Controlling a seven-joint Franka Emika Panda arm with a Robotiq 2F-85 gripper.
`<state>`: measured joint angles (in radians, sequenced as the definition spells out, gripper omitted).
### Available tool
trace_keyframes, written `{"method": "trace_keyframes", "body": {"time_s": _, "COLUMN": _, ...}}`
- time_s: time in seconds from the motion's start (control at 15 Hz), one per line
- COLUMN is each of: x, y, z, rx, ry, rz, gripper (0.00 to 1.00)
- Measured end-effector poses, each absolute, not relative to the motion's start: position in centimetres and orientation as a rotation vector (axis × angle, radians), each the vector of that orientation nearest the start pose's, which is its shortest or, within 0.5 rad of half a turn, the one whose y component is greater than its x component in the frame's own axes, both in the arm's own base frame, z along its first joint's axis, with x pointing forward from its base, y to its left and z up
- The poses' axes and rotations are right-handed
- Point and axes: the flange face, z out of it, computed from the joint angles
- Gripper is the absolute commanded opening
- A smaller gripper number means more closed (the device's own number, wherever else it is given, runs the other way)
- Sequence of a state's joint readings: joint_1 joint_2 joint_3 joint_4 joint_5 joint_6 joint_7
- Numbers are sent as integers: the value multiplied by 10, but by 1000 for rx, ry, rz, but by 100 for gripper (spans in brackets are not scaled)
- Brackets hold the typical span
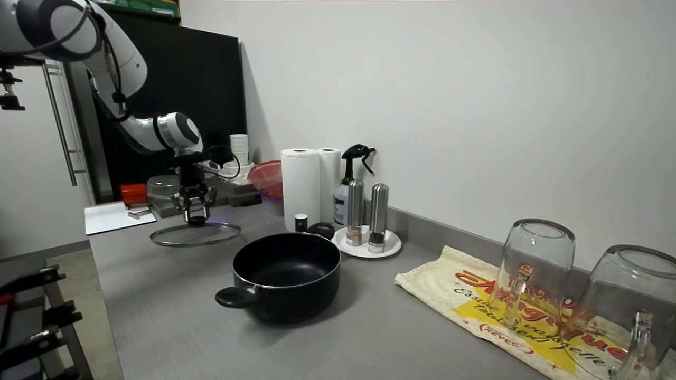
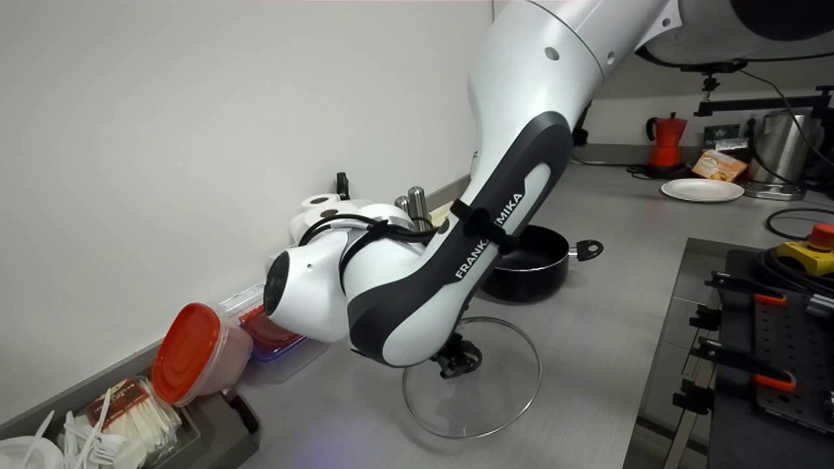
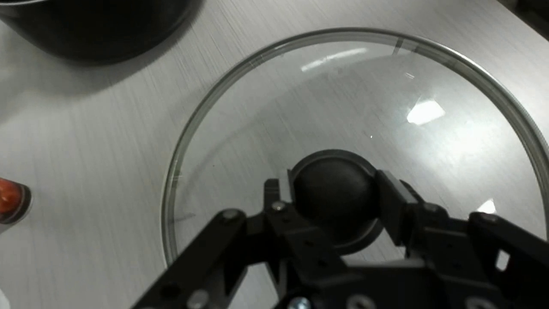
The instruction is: Take the lid off of the pot
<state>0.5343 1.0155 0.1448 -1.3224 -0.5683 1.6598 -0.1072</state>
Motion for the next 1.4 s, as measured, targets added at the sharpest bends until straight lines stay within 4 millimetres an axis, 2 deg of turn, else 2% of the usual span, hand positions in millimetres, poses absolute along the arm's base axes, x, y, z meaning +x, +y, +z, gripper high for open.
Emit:
{"method": "trace_keyframes", "body": {"time_s": 0.53, "x": 568, "y": 359, "z": 102, "rx": 2318, "ry": 1134, "rz": -670, "gripper": 24}}
{"method": "trace_keyframes", "body": {"time_s": 1.0, "x": 563, "y": 356, "z": 80, "rx": 2365, "ry": 970, "rz": -633, "gripper": 24}}
{"method": "trace_keyframes", "body": {"time_s": 1.4, "x": 564, "y": 353, "z": 70, "rx": 2406, "ry": 760, "rz": -568, "gripper": 24}}
